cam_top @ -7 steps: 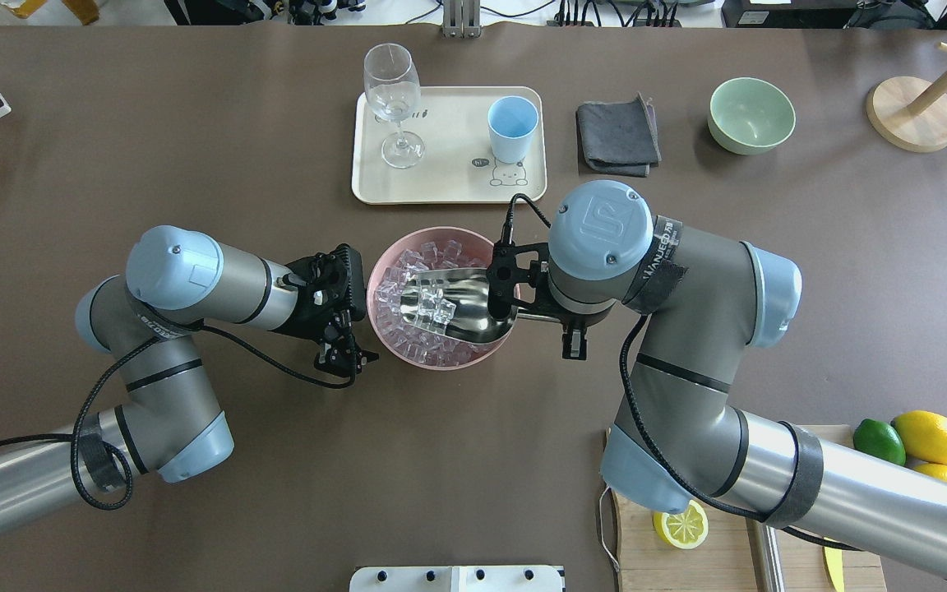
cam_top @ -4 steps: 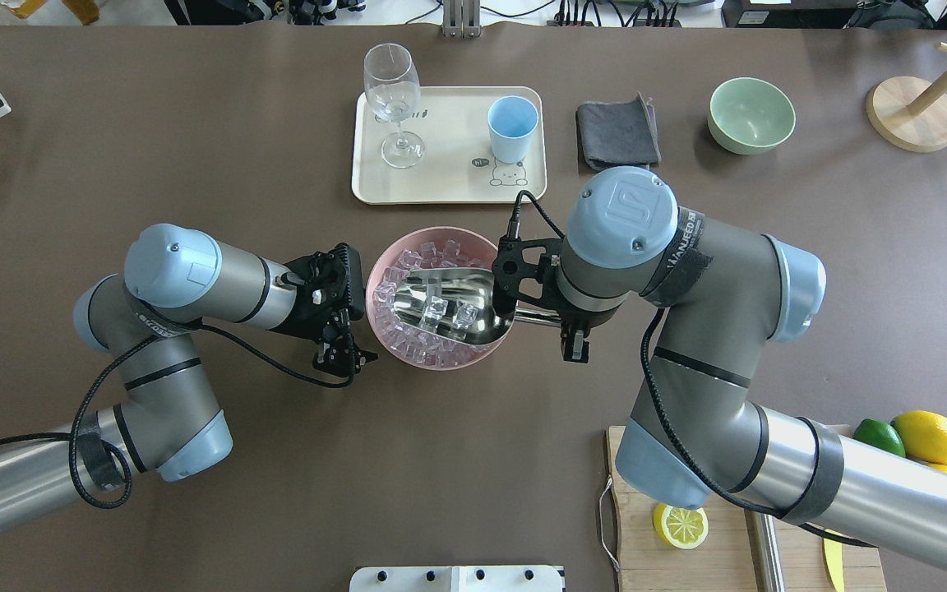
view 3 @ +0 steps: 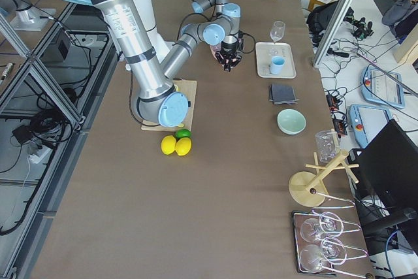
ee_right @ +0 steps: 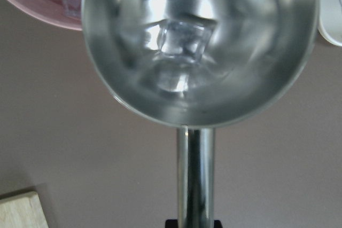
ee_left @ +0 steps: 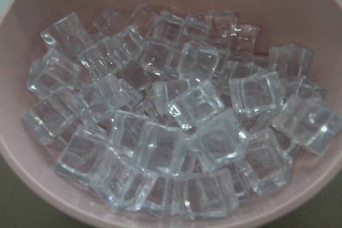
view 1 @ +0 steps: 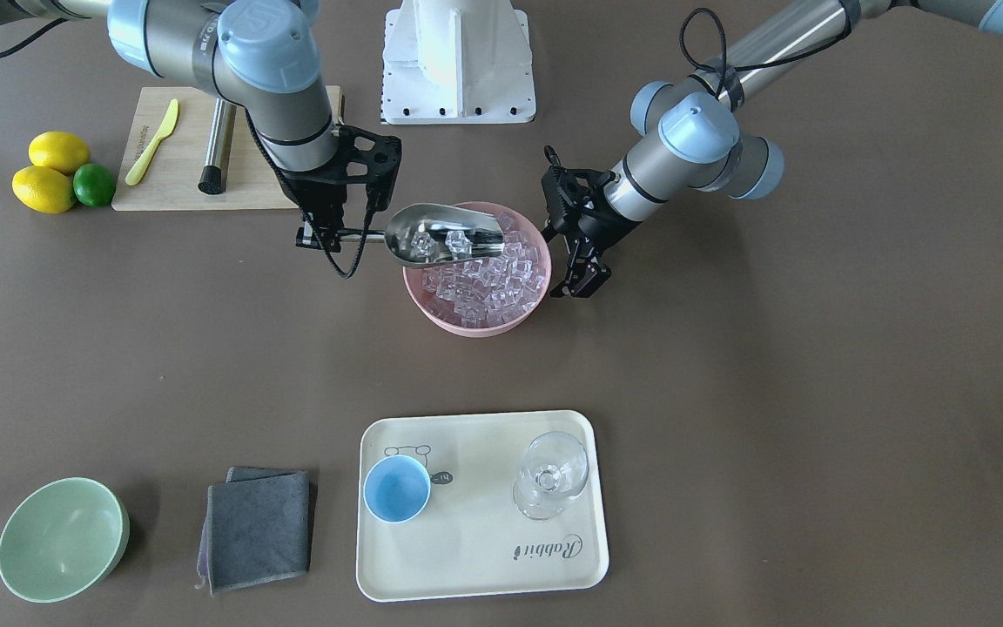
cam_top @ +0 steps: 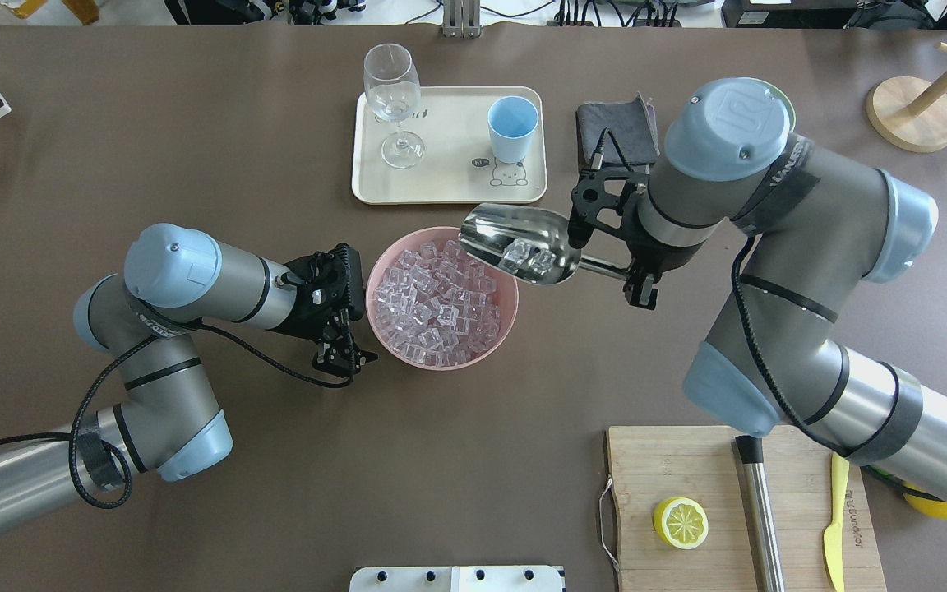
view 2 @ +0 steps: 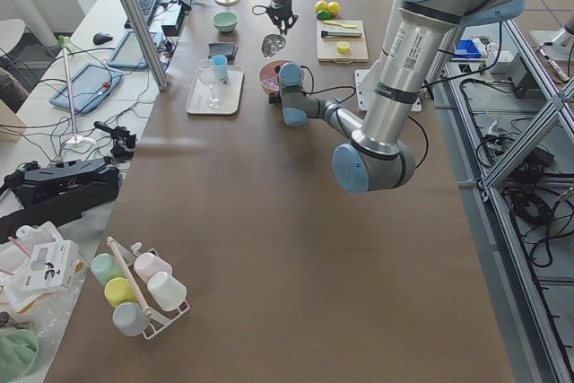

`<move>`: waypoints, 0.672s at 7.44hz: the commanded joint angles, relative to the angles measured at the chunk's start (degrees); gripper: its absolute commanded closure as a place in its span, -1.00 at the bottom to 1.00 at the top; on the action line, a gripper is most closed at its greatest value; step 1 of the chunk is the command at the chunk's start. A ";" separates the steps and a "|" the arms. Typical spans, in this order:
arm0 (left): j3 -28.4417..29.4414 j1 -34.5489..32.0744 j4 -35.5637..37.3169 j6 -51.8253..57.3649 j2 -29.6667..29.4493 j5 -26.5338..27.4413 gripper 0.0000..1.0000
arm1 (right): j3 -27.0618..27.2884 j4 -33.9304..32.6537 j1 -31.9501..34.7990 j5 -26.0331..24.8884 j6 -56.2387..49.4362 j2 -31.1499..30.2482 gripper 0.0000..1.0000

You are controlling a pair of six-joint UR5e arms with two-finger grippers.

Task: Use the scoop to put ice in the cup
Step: 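Lift the ice-filled scoop up out of the bowl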

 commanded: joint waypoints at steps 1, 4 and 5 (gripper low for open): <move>0.00 -0.08 0.00 0.00 0.00 -0.10 -0.97 | 0.12 -7.67 8.33 2.64 4.24 -0.57 1.00; -1.05 -2.36 0.52 -0.09 0.96 -4.22 -0.97 | -5.65 -11.81 11.51 2.90 13.86 4.15 1.00; -3.67 -2.98 0.96 -0.09 2.97 -6.06 -0.97 | -11.42 -13.74 11.60 3.43 10.81 9.92 1.00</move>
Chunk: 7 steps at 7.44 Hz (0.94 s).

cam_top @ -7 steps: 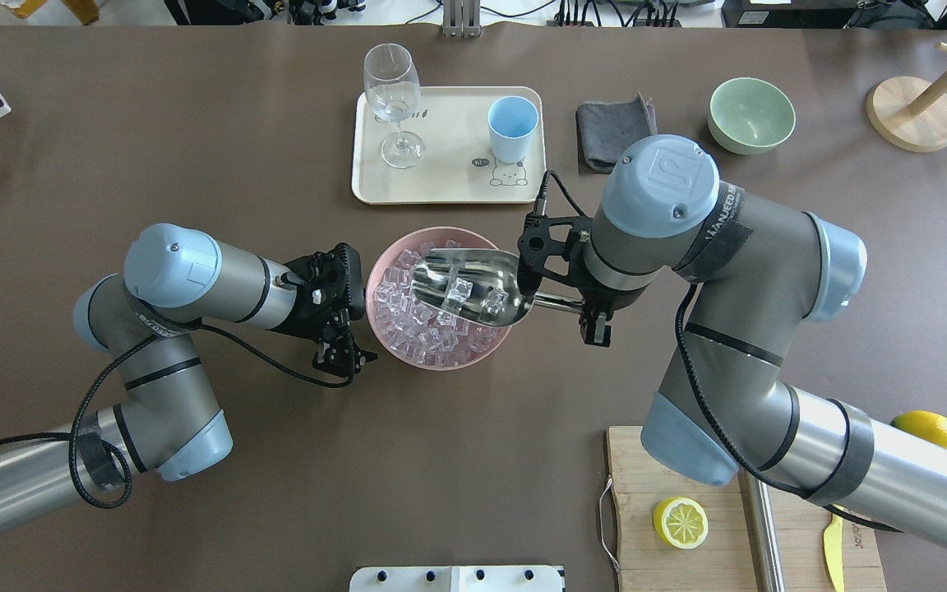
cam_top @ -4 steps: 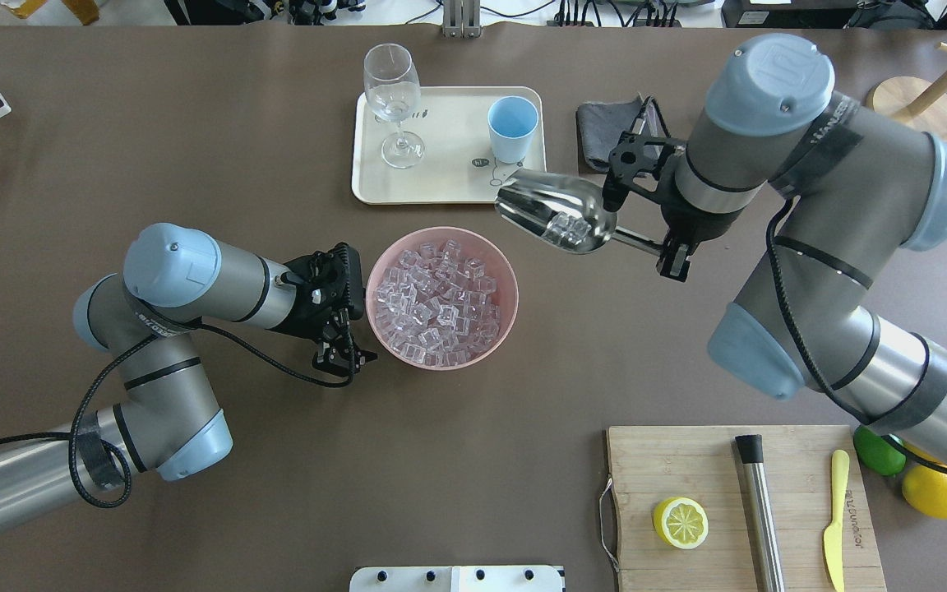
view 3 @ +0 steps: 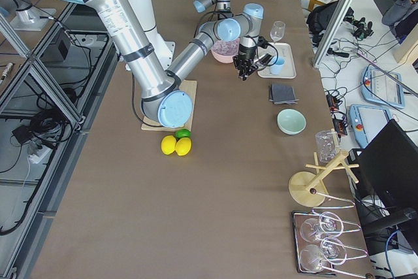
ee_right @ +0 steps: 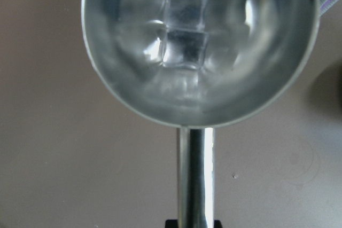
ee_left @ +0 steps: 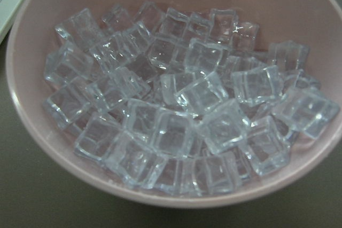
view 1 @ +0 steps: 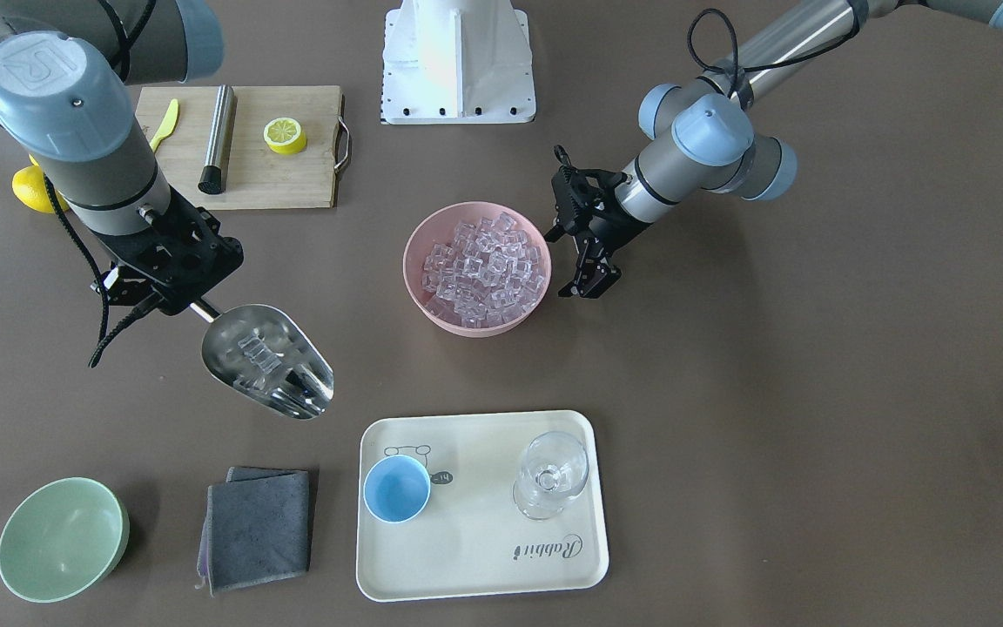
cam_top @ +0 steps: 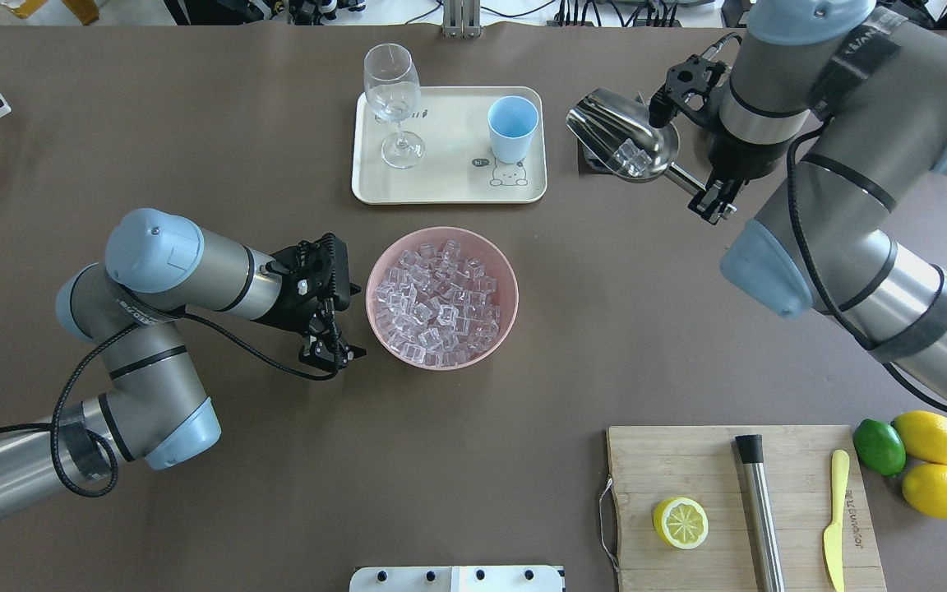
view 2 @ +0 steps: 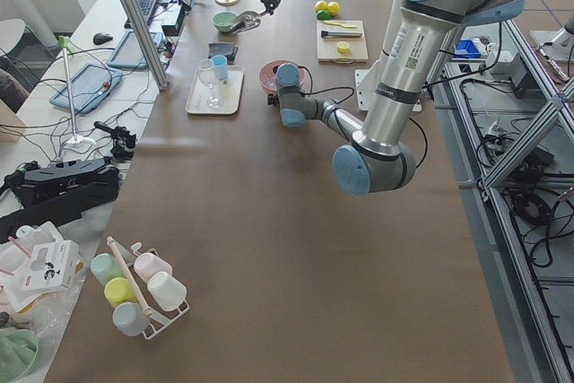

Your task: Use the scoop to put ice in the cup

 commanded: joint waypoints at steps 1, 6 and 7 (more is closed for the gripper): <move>-6.26 -1.88 2.97 -0.04 4.27 -4.88 -0.97 | -12.54 -7.91 0.78 0.41 -8.54 12.84 1.00; -22.26 -13.11 31.94 0.05 9.90 -17.12 -0.97 | -33.05 -16.57 4.56 0.40 -19.76 25.89 1.00; -24.82 -17.66 40.26 0.05 11.66 -17.82 -0.97 | -36.29 -18.31 4.48 -0.12 -19.76 29.12 1.00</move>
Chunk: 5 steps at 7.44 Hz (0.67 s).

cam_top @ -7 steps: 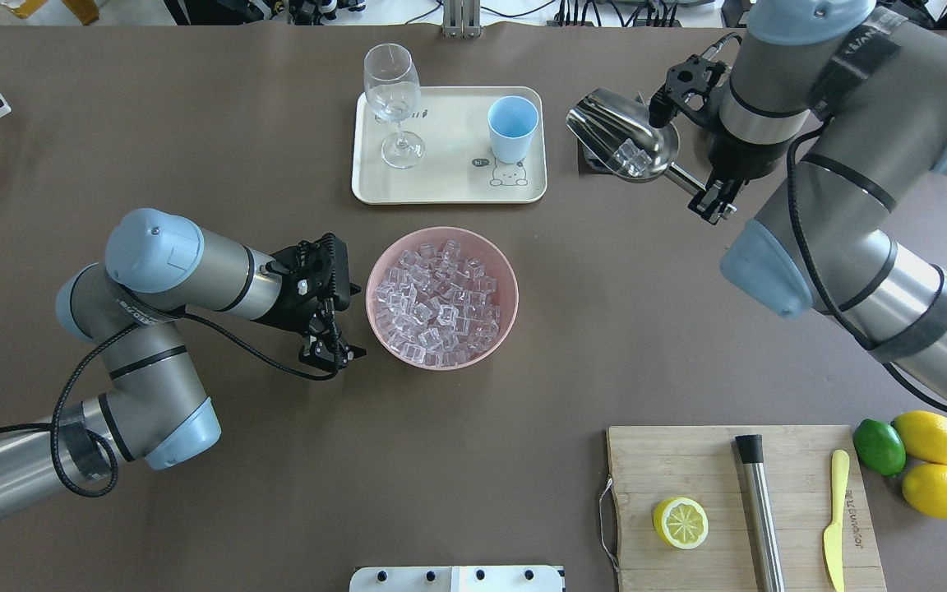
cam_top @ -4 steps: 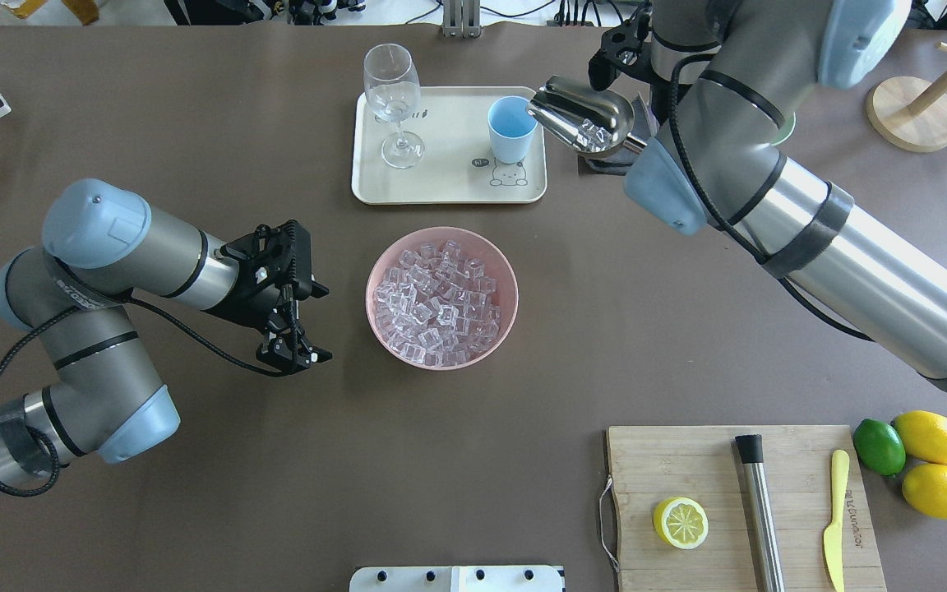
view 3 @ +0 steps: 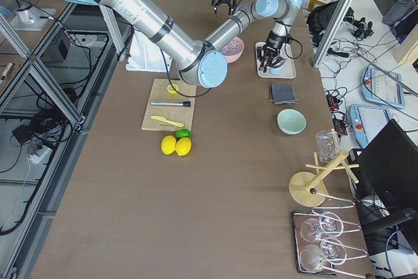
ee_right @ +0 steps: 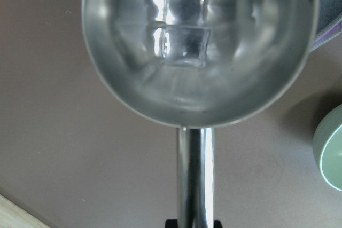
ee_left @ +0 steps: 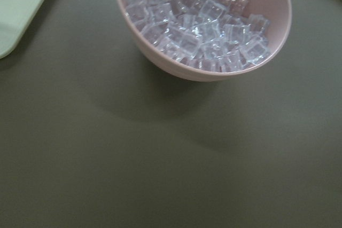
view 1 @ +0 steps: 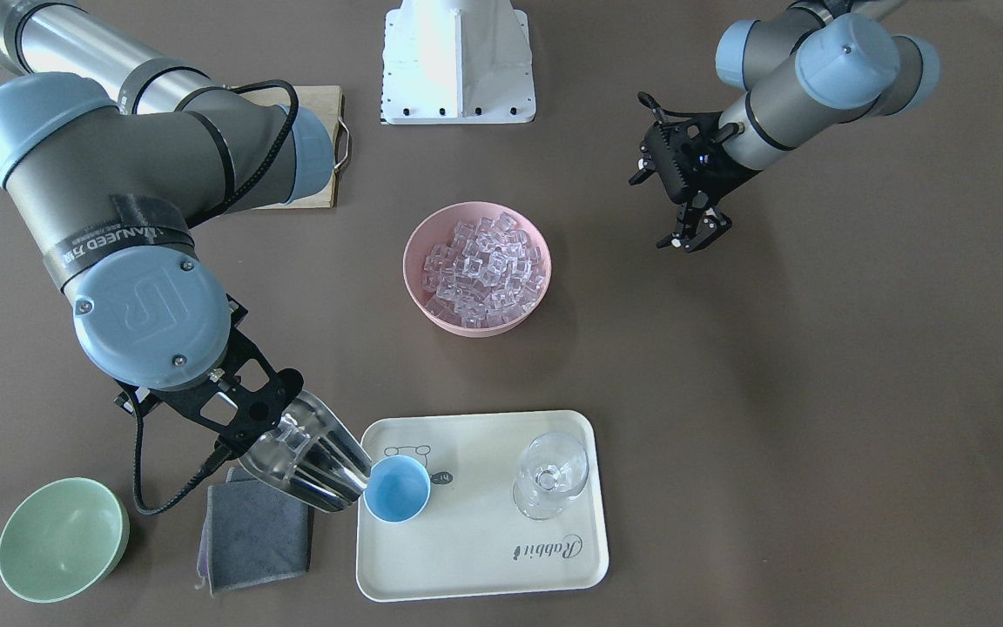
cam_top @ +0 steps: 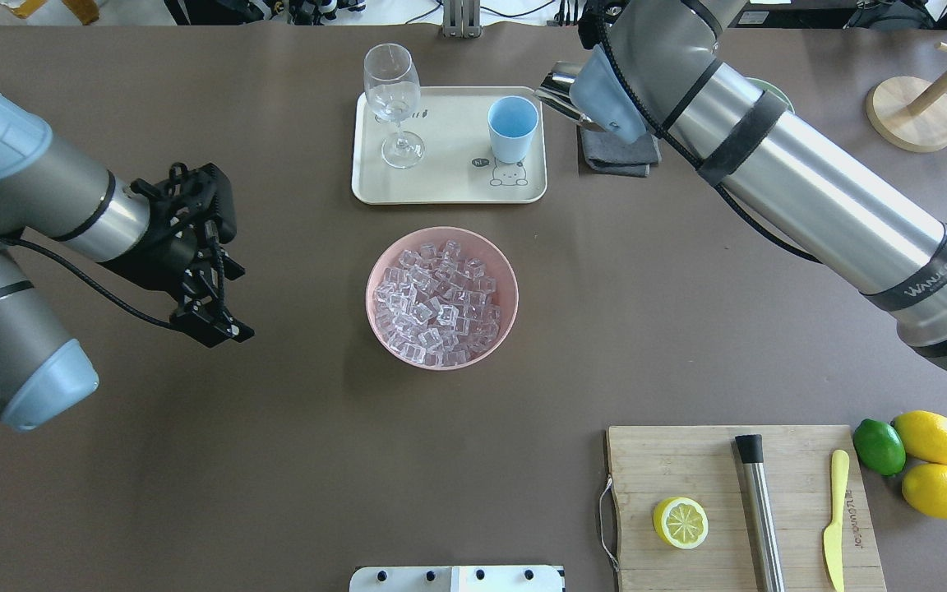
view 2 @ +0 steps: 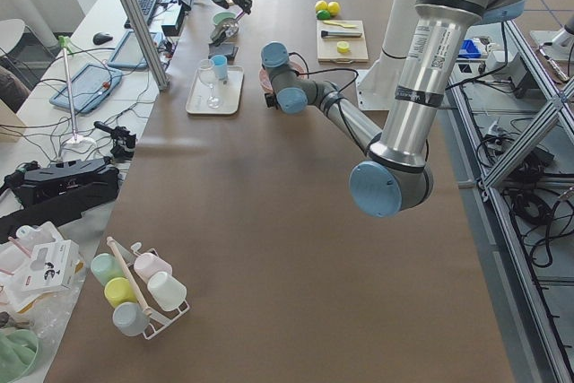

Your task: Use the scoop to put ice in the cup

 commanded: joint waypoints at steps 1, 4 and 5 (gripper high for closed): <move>-4.64 -11.18 20.34 0.08 3.39 -4.51 -0.97 | -5.71 -3.87 0.01 -1.41 -0.55 5.16 1.00; -1.67 -23.76 26.93 0.08 9.09 -7.60 -0.97 | -6.51 -3.88 -2.19 -5.18 -0.55 5.87 1.00; 0.53 -27.81 27.37 0.60 11.98 -11.18 -0.97 | -6.68 -4.84 -2.54 -6.33 -0.55 6.48 1.00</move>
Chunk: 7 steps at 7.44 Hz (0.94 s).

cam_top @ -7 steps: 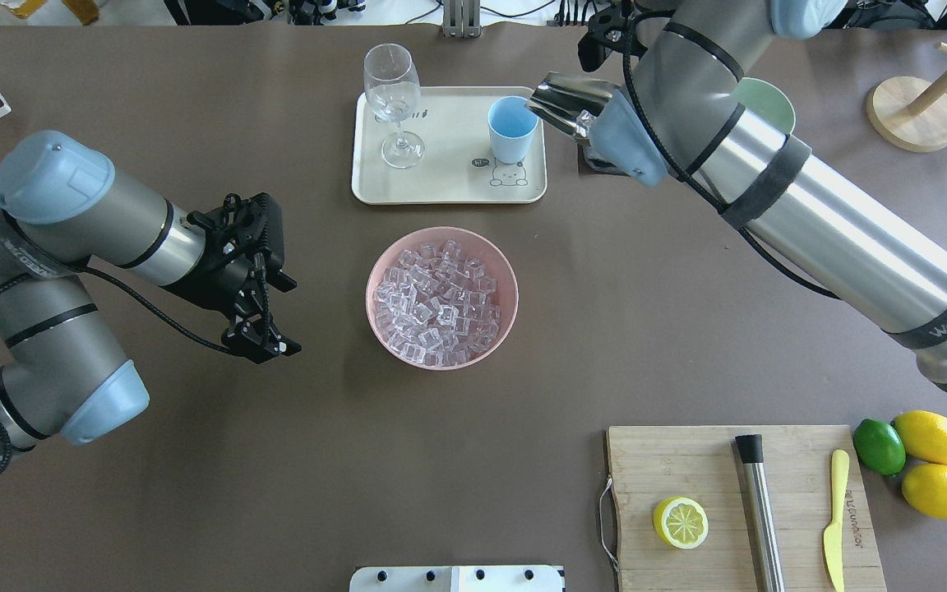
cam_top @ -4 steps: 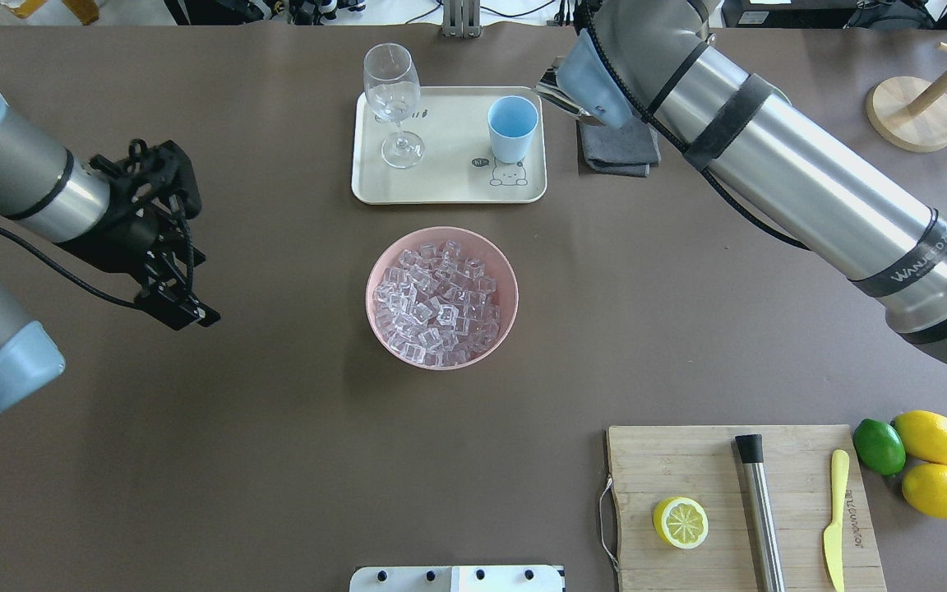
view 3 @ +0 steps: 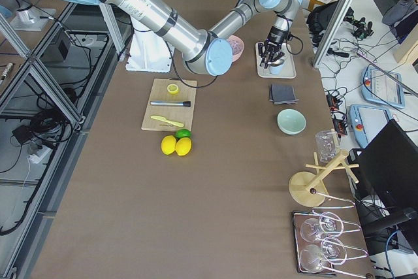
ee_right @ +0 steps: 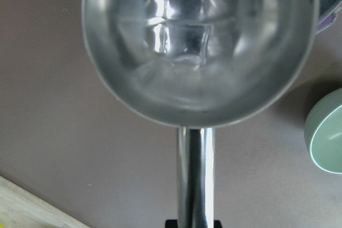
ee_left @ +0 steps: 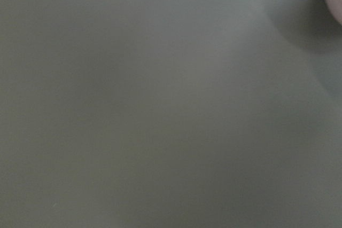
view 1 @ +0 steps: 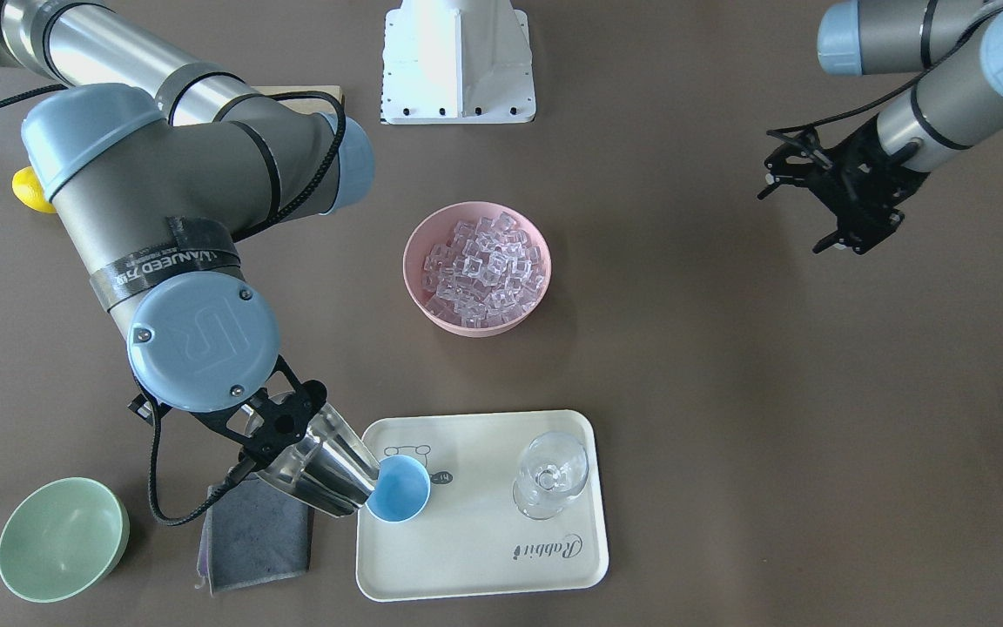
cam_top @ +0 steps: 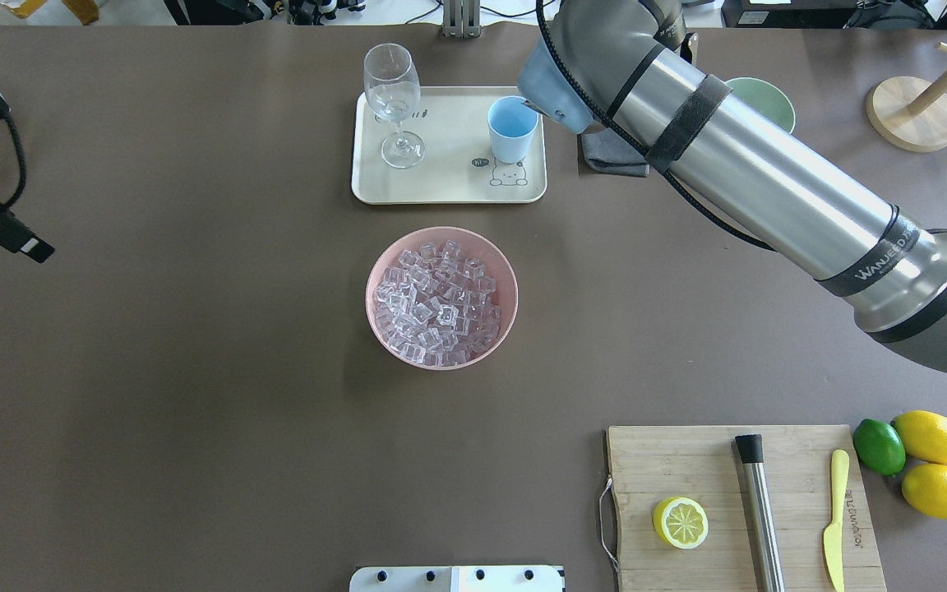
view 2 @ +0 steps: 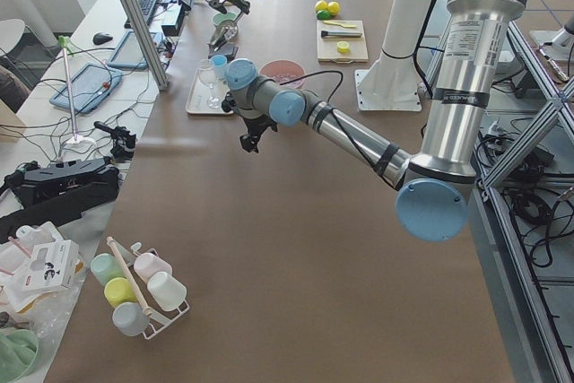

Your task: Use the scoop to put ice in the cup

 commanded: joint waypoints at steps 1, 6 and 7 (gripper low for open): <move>5.58 -10.52 1.62 0.58 5.26 -4.58 -0.97 | -0.41 -1.93 -1.46 -3.62 0.00 1.13 1.00; 12.43 -23.61 1.54 0.49 7.64 -2.49 -0.97 | -3.20 -3.96 -2.78 -7.05 0.00 3.58 1.00; 13.07 -24.08 1.45 0.41 7.47 3.00 -0.97 | -3.48 -3.96 -2.87 -7.23 0.00 3.85 1.00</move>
